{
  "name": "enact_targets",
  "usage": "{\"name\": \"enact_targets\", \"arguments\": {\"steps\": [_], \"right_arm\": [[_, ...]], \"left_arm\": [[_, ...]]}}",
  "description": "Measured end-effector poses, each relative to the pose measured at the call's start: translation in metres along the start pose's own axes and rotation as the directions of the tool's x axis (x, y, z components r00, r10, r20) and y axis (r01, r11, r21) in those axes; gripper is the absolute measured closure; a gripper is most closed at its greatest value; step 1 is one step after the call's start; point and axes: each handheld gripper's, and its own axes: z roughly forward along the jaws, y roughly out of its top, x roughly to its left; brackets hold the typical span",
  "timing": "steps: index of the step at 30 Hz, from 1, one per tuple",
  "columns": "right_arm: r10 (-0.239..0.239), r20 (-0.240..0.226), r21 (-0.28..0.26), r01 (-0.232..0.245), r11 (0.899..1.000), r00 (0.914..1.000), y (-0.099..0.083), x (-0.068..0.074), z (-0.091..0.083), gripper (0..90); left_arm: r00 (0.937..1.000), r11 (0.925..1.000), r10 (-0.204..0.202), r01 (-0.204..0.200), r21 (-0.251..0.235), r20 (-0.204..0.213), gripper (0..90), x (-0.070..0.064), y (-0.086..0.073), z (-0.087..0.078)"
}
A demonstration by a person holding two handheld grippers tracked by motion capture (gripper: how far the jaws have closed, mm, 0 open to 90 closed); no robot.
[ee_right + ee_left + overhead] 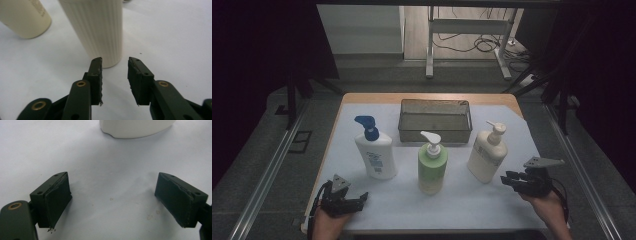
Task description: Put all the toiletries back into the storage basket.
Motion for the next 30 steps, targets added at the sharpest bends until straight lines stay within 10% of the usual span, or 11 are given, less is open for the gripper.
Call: {"name": "enact_targets", "arguments": {"steps": [30], "right_arm": [[-0.018, 0.023, -0.007, 0.018, 1.0, 0.9996, 0.055, 0.03, -0.024, 31.5]], "left_arm": [[1.0, 1.0, -0.001, 0.001, -0.003, 0.0, 12.7, 0.0, 0.0, 0.0]]}}
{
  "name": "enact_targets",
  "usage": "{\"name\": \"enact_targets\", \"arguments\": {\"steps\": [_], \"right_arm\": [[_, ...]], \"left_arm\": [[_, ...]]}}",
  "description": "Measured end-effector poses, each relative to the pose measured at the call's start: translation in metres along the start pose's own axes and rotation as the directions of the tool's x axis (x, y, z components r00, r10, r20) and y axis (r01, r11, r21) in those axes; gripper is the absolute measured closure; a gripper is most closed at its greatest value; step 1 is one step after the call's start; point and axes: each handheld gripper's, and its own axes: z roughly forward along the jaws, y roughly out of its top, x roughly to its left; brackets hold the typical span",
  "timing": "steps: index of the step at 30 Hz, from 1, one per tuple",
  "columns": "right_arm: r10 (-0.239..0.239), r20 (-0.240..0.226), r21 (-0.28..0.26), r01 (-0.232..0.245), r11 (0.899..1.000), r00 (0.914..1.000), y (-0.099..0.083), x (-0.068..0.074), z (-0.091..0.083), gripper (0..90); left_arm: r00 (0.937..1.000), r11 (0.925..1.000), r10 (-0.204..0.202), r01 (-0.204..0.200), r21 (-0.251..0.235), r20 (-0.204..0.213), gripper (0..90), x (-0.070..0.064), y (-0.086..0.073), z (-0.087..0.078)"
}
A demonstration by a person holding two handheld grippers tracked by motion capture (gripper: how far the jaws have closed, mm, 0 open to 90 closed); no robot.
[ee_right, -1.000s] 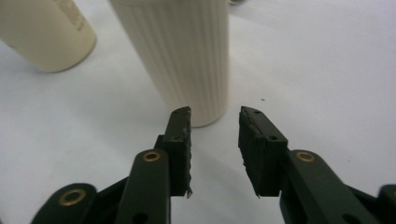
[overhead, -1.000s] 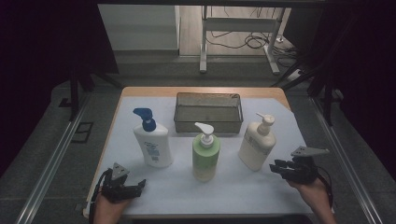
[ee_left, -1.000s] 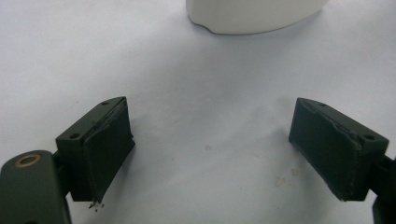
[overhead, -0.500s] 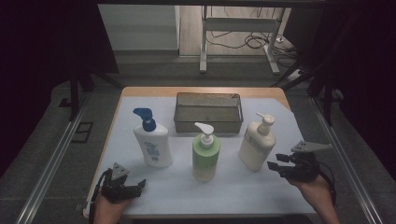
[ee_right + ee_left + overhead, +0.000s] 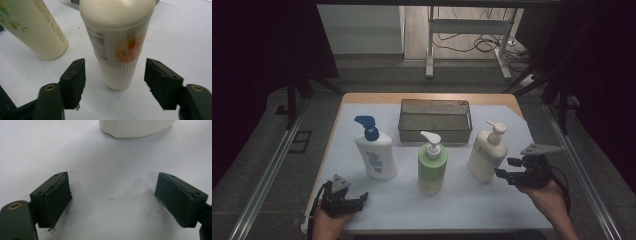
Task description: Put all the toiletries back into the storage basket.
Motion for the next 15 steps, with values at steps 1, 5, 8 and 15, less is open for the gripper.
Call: {"name": "enact_targets", "arguments": {"steps": [1, 5, 8, 15], "right_arm": [[-0.001, 0.0, 0.001, 0.001, 1.0, 1.0, 0.001, 0.0, 0.0, 30.9], [0.003, 0.004, -0.006, -0.003, 1.0, 1.0, 0.008, 0.002, 0.003, 28.2], [0.007, 0.013, -0.009, -0.007, 1.0, 0.9999, 0.015, 0.003, 0.006, 27.2], [-0.002, 0.031, -0.013, 0.002, 1.0, 0.9995, 0.026, 0.006, 0.015, 26.4]], "left_arm": [[1.0, 1.0, 0.0, 0.0, 0.0, 0.0, 12.7, 0.0, 0.0, 0.0], [1.0, 1.0, -0.002, 0.002, 0.0, 0.0, 12.7, 0.0, 0.0, 0.0], [1.0, 1.0, 0.002, -0.002, 0.002, 0.001, 12.7, 0.0, 0.0, 0.0], [1.0, 1.0, 0.009, -0.009, 0.002, 0.001, 12.7, 0.001, 0.0, 0.0]]}}
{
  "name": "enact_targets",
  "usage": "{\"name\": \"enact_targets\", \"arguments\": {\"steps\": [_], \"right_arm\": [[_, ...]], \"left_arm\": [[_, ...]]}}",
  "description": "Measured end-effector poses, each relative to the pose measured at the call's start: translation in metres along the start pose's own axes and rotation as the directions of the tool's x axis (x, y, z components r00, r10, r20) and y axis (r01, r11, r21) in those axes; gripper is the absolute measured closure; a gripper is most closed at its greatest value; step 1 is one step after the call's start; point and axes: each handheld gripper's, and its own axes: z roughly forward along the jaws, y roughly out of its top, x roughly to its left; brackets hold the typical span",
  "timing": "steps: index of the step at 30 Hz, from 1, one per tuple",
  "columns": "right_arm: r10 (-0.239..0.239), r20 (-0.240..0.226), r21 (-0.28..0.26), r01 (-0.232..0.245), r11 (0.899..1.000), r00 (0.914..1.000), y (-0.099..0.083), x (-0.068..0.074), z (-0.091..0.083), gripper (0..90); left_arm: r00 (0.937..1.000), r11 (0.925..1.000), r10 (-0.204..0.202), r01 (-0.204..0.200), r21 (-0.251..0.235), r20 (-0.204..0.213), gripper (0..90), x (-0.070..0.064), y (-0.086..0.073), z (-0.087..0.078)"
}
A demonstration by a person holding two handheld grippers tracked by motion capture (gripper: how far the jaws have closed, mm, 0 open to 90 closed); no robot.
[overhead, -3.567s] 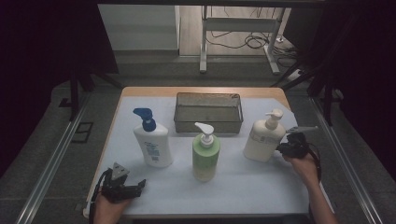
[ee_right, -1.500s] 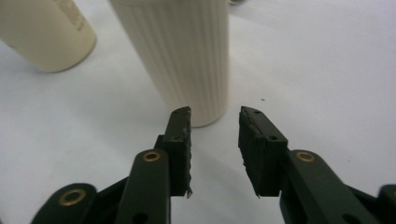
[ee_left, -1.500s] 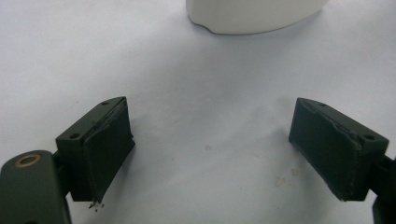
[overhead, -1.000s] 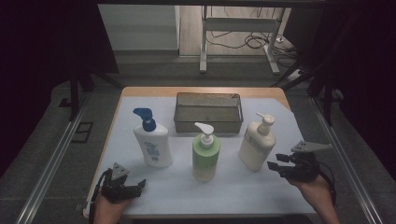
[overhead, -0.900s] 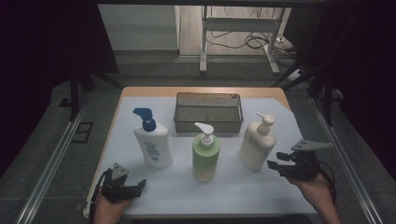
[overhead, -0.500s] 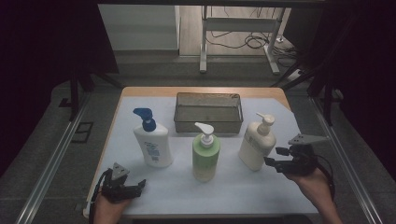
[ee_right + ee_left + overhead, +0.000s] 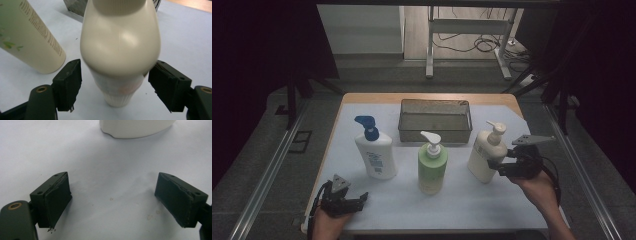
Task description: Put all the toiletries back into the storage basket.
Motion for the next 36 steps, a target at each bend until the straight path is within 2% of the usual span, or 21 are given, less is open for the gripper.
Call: {"name": "enact_targets", "arguments": {"steps": [10, 20, 27, 36], "right_arm": [[-0.007, 0.025, 0.002, 0.007, 1.0, 0.9997, 0.01, 0.003, 0.016, 25.7], [-0.022, 0.056, 0.011, 0.021, 1.0, 0.9982, 0.014, 0.004, 0.029, 31.0], [-0.06, 0.088, 0.027, 0.058, 0.998, 0.9943, 0.015, 0.007, 0.029, 34.4], [-0.073, 0.072, 0.059, 0.069, 0.996, 0.9947, 0.021, 0.004, 0.027, 35.3]], "left_arm": [[1.0, 1.0, -0.008, 0.008, 0.0, 0.001, 12.7, -0.001, 0.0, 0.0], [1.0, 1.0, -0.008, 0.008, 0.001, 0.001, 12.7, 0.0, 0.0, 0.0], [1.0, 1.0, -0.008, 0.008, 0.001, 0.001, 12.7, 0.0, 0.0, 0.0], [1.0, 1.0, -0.008, 0.008, 0.001, 0.001, 12.7, 0.0, 0.0, 0.0]]}}
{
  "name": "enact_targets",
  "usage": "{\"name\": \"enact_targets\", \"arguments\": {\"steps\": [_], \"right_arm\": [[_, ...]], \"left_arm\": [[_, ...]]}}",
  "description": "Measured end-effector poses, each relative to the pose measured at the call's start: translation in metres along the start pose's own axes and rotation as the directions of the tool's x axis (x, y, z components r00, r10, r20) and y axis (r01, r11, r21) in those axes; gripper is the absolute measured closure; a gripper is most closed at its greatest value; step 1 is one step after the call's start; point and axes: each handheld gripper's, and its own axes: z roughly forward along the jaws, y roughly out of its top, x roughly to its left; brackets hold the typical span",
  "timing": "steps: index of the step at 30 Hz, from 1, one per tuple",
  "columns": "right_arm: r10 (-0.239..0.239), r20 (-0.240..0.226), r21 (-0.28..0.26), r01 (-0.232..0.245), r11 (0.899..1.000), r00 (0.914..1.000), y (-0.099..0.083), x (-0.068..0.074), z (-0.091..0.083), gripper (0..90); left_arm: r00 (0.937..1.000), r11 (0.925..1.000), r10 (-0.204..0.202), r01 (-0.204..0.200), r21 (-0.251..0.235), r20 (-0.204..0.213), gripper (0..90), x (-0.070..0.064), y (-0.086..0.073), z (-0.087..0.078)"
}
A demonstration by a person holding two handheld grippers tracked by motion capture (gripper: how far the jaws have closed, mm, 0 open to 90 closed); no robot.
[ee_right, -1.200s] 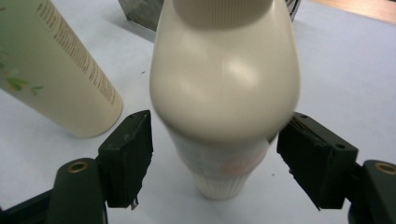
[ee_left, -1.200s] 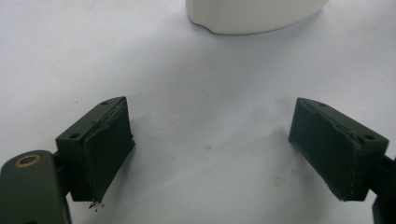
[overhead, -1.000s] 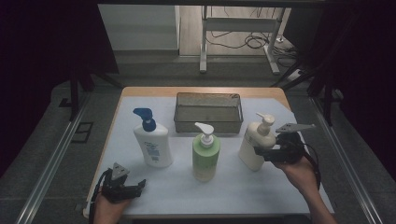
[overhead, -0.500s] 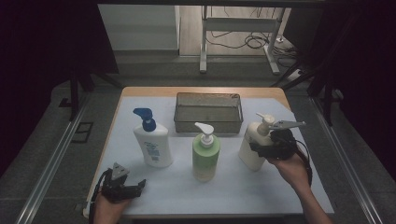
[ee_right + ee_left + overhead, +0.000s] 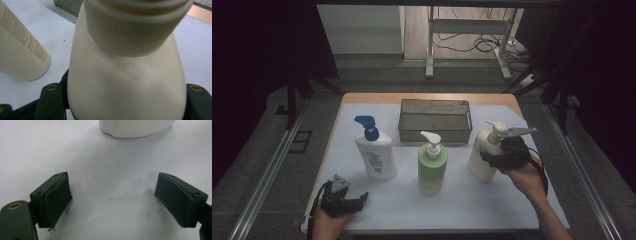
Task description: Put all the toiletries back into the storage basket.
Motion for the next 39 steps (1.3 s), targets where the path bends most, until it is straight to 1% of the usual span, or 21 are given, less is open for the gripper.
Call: {"name": "enact_targets", "arguments": {"steps": [4, 7, 9, 12, 15, 16, 17, 18, 19, 20, 21, 29, 33, 39], "right_arm": [[-0.005, -0.004, 0.022, 0.005, 1.0, 1.0, 0.006, 0.001, -0.001, 35.4], [-0.025, -0.007, 0.04, 0.025, 0.999, 0.9997, 0.012, 0.003, -0.003, 35.5], [-0.029, -0.008, 0.041, 0.029, 0.999, 0.9995, 0.013, 0.004, -0.003, 35.5], [-0.038, -0.023, 0.042, 0.039, 0.998, 0.999, 0.016, 0.004, -0.005, 35.6], [-0.027, -0.051, 0.033, 0.029, 0.999, 0.9983, 0.021, 0.003, -0.009, 35.6], [-0.025, -0.062, 0.027, 0.027, 0.999, 0.9977, 0.024, 0.003, -0.012, 35.6], [-0.025, -0.062, 0.027, 0.027, 0.999, 0.9977, 0.024, 0.003, -0.012, 35.6], [-0.026, -0.068, 0.022, 0.028, 0.999, 0.9974, 0.027, 0.003, -0.014, 35.6], [-0.025, -0.069, 0.019, 0.027, 0.999, 0.9973, 0.03, 0.003, -0.016, 35.6], [-0.029, -0.07, 0.014, 0.03, 0.999, 0.9972, 0.032, 0.003, -0.017, 35.6], [-0.029, -0.07, 0.014, 0.03, 0.999, 0.9972, 0.032, 0.003, -0.017, 35.6], [-0.036, -0.071, -0.018, 0.034, 0.999, 0.9968, 0.051, 0.003, -0.023, 35.6], [-0.04, -0.073, -0.025, 0.038, 0.999, 0.9965, 0.057, 0.004, -0.024, 35.7], [-0.047, -0.073, -0.034, 0.044, 0.998, 0.9963, 0.072, 0.006, -0.025, 35.6]], "left_arm": [[1.0, 1.0, 0.0, 0.0, 0.0, 0.0, 12.7, 0.0, 0.0, 0.0], [1.0, 1.0, 0.0, 0.0, 0.0, 0.0, 12.7, 0.0, 0.0, 0.0], [1.0, 1.0, 0.007, -0.007, 0.0, -0.001, 12.7, 0.0, 0.0, 0.0], [1.0, 1.0, 0.008, -0.008, 0.0, 0.0, 12.7, 0.001, 0.0, 0.0], [1.0, 1.0, 0.007, -0.007, -0.001, -0.001, 12.7, 0.001, 0.0, 0.0], [1.0, 1.0, 0.002, -0.002, -0.001, 0.001, 12.7, 0.0, 0.0, 0.0], [1.0, 1.0, -0.003, 0.003, -0.002, 0.0, 12.7, 0.0, 0.0, 0.0], [1.0, 1.0, 0.002, -0.002, -0.002, -0.002, 12.7, 0.0, 0.0, 0.0], [1.0, 1.0, -0.002, 0.002, -0.003, 0.0, 12.7, 0.0, 0.0, 0.0], [1.0, 1.0, 0.006, -0.006, -0.002, -0.001, 12.7, 0.0, 0.0, 0.0], [1.0, 1.0, 0.006, -0.006, -0.002, -0.001, 12.7, 0.0, 0.0, 0.0], [1.0, 1.0, 0.006, -0.006, -0.002, 0.0, 12.7, 0.0, 0.0, 0.0], [1.0, 1.0, 0.006, -0.006, -0.002, -0.001, 12.7, 0.0, 0.0, 0.0], [1.0, 1.0, 0.006, -0.006, -0.002, -0.001, 12.7, 0.0, 0.0, 0.0]]}}
